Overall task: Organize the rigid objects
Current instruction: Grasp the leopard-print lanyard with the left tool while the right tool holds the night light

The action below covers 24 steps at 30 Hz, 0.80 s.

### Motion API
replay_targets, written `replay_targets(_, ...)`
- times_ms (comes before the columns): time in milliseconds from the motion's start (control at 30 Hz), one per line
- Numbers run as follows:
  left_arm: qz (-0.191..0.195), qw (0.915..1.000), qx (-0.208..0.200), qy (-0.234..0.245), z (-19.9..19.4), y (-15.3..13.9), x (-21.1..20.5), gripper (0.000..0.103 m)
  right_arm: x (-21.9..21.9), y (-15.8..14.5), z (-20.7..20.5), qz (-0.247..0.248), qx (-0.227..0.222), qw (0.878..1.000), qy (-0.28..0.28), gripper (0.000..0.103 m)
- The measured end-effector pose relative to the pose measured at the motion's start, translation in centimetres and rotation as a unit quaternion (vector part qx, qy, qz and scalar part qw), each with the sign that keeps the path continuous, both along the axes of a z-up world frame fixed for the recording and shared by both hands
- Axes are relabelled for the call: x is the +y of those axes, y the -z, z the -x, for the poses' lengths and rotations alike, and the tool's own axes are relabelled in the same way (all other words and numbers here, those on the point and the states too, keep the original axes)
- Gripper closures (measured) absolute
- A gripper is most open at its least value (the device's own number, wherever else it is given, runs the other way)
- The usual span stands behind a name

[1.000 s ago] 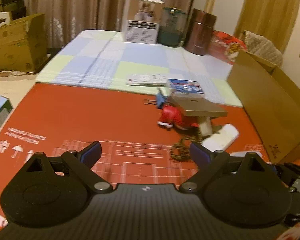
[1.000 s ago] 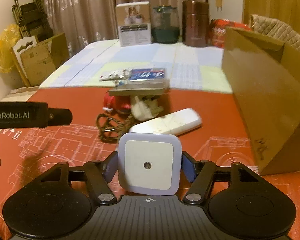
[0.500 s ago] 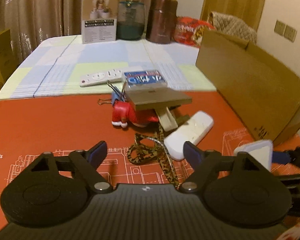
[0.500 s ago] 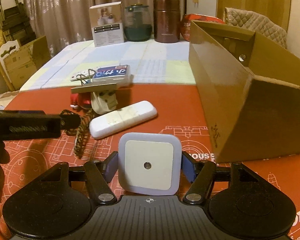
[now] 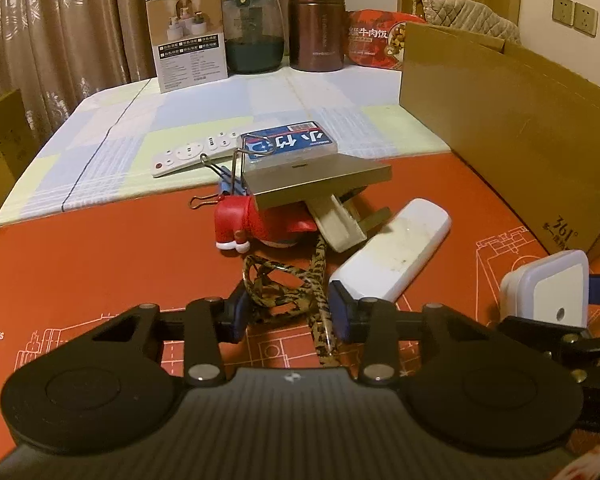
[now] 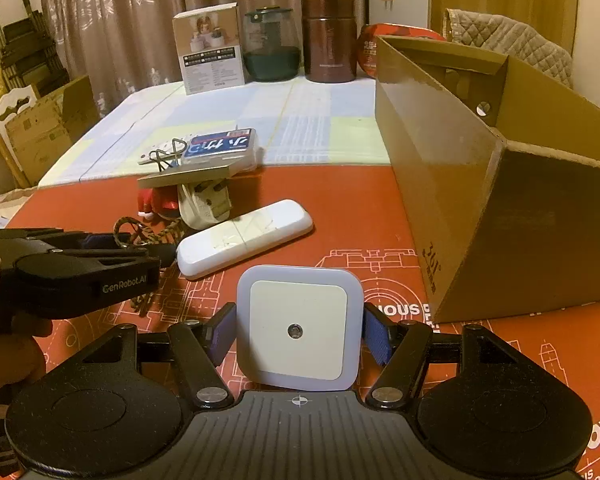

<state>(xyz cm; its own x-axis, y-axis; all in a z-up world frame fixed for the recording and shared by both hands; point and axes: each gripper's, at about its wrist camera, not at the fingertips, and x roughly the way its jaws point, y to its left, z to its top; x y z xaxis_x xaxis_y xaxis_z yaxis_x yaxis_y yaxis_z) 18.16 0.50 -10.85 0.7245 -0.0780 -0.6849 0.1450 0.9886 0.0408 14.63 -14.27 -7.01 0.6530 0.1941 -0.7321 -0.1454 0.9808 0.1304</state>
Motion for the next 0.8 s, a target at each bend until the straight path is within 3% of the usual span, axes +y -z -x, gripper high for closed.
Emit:
replay_targets(233,0.007,0.9996,0.02,-0.019,0.8,-0.8,1.1,0.068,0.3,-0.3,0.2,-0.001,-0.004,1.0,-0.009,0.041)
replay_targets(500,0.024,0.9991,0.007,-0.036,3.2,-3.1,2.7,0.069,1.2,-1.9,0.8,-0.004,-0.036,0.999,-0.026,0.041)
replay_targets(800,0.024,0.9993,0.012,-0.026,4.2,-3.2,2.5,0.07,1.3,-2.8,2.0,-0.001,-0.045,0.999,-0.028,0.041)
